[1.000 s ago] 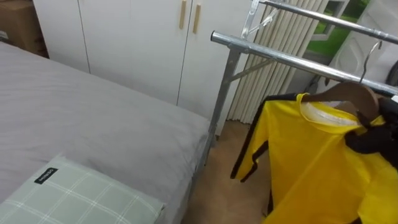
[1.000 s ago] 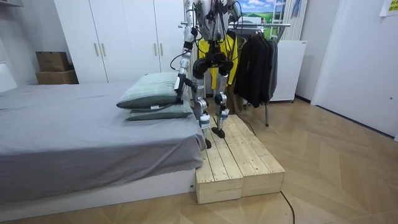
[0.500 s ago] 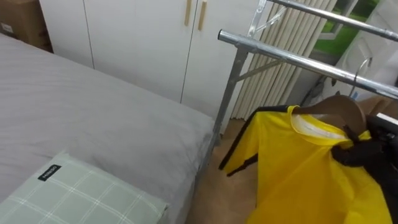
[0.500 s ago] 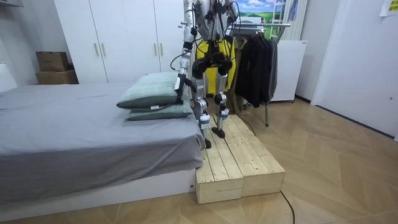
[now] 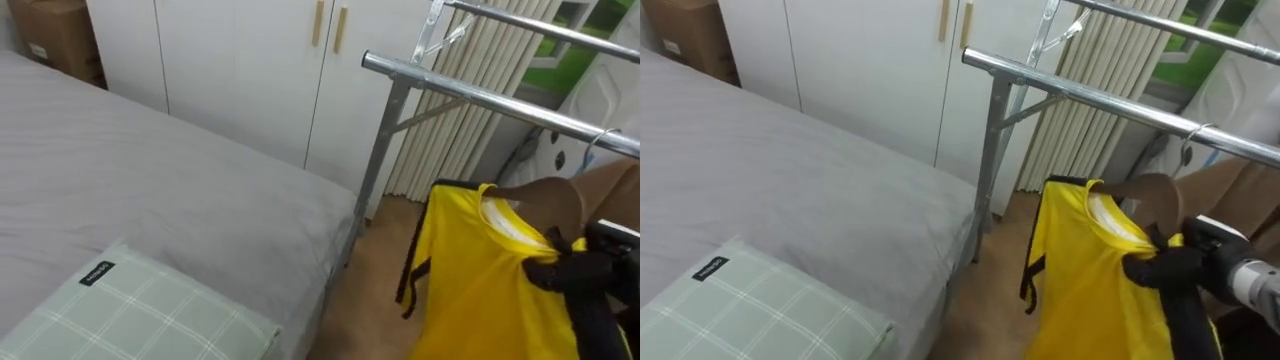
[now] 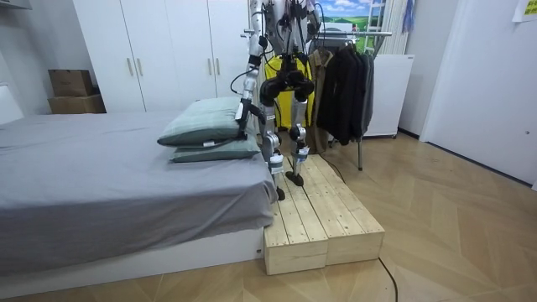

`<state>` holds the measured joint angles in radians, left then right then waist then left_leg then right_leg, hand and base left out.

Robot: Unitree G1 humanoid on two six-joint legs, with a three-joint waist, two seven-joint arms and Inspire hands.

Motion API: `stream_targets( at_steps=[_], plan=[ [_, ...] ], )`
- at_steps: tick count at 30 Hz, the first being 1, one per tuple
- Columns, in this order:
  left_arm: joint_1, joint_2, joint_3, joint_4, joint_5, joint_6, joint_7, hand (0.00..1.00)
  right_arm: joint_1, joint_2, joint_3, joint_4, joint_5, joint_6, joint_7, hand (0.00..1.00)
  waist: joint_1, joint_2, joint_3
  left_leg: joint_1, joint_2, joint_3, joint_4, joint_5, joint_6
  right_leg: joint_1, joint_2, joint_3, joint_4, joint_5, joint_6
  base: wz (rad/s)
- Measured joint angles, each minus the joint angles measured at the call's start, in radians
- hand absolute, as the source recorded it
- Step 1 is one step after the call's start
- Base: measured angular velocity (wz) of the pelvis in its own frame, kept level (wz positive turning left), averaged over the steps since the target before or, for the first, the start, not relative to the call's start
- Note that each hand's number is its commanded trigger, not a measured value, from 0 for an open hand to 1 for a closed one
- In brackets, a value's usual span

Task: Hang clothes

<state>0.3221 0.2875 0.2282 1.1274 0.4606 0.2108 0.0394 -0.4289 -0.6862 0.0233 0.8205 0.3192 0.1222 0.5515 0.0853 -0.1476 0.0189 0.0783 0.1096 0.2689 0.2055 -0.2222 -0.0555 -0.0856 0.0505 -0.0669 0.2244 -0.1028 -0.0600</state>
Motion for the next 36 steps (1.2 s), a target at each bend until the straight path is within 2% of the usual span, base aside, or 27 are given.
stream_targets(
  at_steps=[6, 11, 12, 13, 14, 19, 25, 36],
  plan=[
    [-0.004, 0.0, 0.006, -0.009, 0.002, 0.004, 0.0, 0.0, 0.003, 0.053, -0.001, 0.016, 0.101, -0.001, 0.041, 1.0, -0.001, 0.002, -0.0012, -0.002, 0.0, -0.01, 0.001, 0.0, 0.0, 0.013, 0.001, -0.006, -0.022, 0.006, 0.001, 0.06],
    [-0.004, -0.001, 0.024, -0.04, 0.002, 0.015, 0.0, 0.0, 0.061, 0.123, -0.017, 0.019, 0.121, -0.024, 0.041, 1.0, 0.003, 0.011, -0.0021, 0.001, 0.001, -0.026, 0.001, 0.0, 0.0, 0.032, 0.001, -0.021, -0.041, 0.011, 0.001, 0.1],
    [-0.004, -0.001, 0.024, -0.04, 0.002, 0.016, 0.0, 0.0, 0.061, 0.128, -0.016, 0.021, 0.124, -0.025, 0.042, 0.91, 0.003, 0.012, -0.0024, 0.001, 0.001, -0.028, 0.001, 0.0, 0.0, 0.032, 0.001, -0.022, -0.041, 0.011, 0.001, 0.0],
    [-0.005, -0.001, 0.023, -0.041, 0.002, 0.017, 0.0, 0.0, 0.062, 0.134, -0.016, 0.033, 0.132, -0.031, 0.045, 0.51, 0.002, 0.016, -0.0036, 0.002, 0.001, -0.029, 0.001, 0.0, 0.0, 0.033, 0.0, -0.023, -0.04, 0.011, 0.001, 0.0],
    [-0.005, -0.001, 0.021, -0.041, 0.002, 0.017, 0.0, 0.0, 0.062, 0.135, -0.013, 0.045, 0.146, -0.039, 0.049, 0.0, 0.003, 0.018, -0.0044, 0.002, 0.001, -0.03, 0.001, 0.0, 0.0, 0.034, 0.0, -0.025, -0.039, 0.011, 0.001, 0.04],
    [-0.005, -0.001, 0.021, -0.042, 0.001, 0.017, 0.0, 0.0, 0.063, 0.14, -0.007, 0.108, 0.196, -0.078, 0.066, 0.0, 0.003, 0.019, -0.0042, 0.004, 0.002, -0.031, 0.001, 0.0, 0.0, 0.036, 0.0, -0.026, -0.037, 0.012, -0.001, 0.01],
    [-0.005, -0.002, 0.021, -0.041, 0.0, 0.017, 0.0, 0.0, 0.063, 0.142, -0.008, 0.118, 0.203, -0.089, 0.063, 0.0, 0.005, 0.017, -0.0049, 0.005, 0.001, -0.032, 0.002, 0.0, 0.0, 0.036, 0.0, -0.025, -0.036, 0.012, -0.001, 0.0],
    [-0.005, -0.001, 0.022, -0.041, 0.0, 0.017, 0.004, 0.0, 0.063, 0.151, -0.006, 0.124, 0.238, -0.089, 0.039, 0.0, 0.006, 0.007, -0.0009, 0.006, 0.001, -0.032, 0.003, 0.0, 0.0, 0.036, 0.001, -0.02, -0.037, 0.012, -0.001, 0.0]
  ],
)
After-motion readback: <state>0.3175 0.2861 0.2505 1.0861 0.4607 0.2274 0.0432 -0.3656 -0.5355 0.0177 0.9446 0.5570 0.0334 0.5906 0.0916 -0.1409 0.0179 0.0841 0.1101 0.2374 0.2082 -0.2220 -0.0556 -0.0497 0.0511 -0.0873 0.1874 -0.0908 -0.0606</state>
